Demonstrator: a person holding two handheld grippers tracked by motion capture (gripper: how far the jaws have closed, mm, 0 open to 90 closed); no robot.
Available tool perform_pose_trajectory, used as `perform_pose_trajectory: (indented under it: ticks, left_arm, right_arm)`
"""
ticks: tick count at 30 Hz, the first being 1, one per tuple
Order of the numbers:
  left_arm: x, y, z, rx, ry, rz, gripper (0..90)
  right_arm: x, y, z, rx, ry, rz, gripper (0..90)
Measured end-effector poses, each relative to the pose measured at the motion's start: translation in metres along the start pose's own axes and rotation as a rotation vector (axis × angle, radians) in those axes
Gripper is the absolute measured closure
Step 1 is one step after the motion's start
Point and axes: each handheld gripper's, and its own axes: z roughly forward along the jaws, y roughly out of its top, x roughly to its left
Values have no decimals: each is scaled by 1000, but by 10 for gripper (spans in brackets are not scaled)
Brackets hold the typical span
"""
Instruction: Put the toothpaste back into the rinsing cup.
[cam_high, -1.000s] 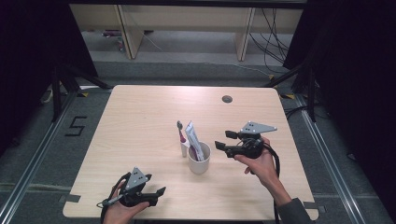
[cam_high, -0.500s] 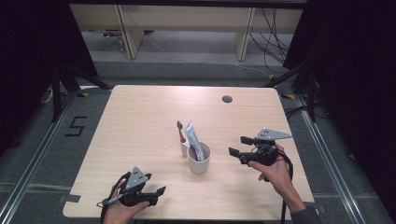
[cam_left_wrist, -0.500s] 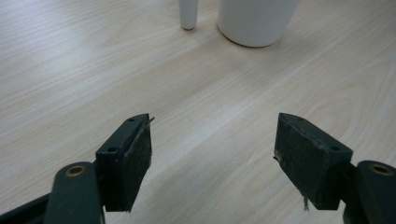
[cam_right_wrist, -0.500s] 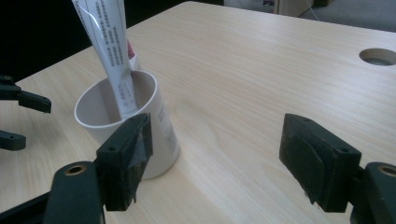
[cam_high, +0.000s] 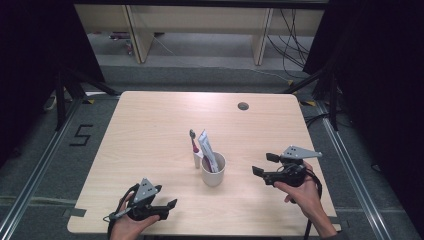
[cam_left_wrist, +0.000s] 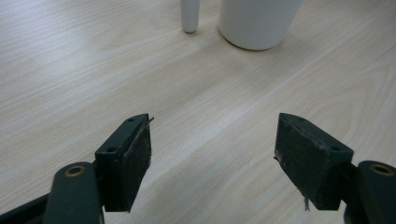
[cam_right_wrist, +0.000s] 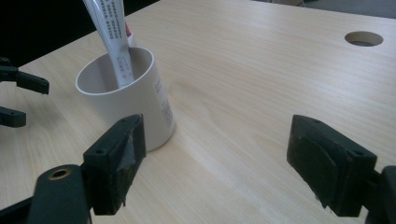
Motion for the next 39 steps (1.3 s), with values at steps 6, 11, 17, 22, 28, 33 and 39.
perform_pose_trajectory:
  ticks: [6, 11, 17, 22, 28, 33, 39]
  left_arm:
    - [-1, -1, 0, -18, -1, -10, 270]
    - [0, 1, -1, -9, -2, 6, 270]
    - [-2, -1, 1, -30, -2, -10, 270]
    - [-1, 0, -1, -11, -1, 11, 270]
    - [-1, -1, -1, -14, -1, 9, 270]
    - [-2, -1, -1, -23, 3, -6, 270]
    - [-4, -1, -1, -28, -1, -9, 270]
  right_arm:
    - [4, -5, -2, 0, 7, -20, 202]
    - [7, -8, -5, 3, 10, -13, 194]
    - [7, -13, -10, -4, -3, -24, 174]
    - [9, -19, -15, 3, -8, -4, 161]
    - [7, -28, -21, -7, -13, 0, 160]
    - [8, -34, -25, -5, -15, 37, 161]
    - [6, -40, -31, -4, -30, 6, 161]
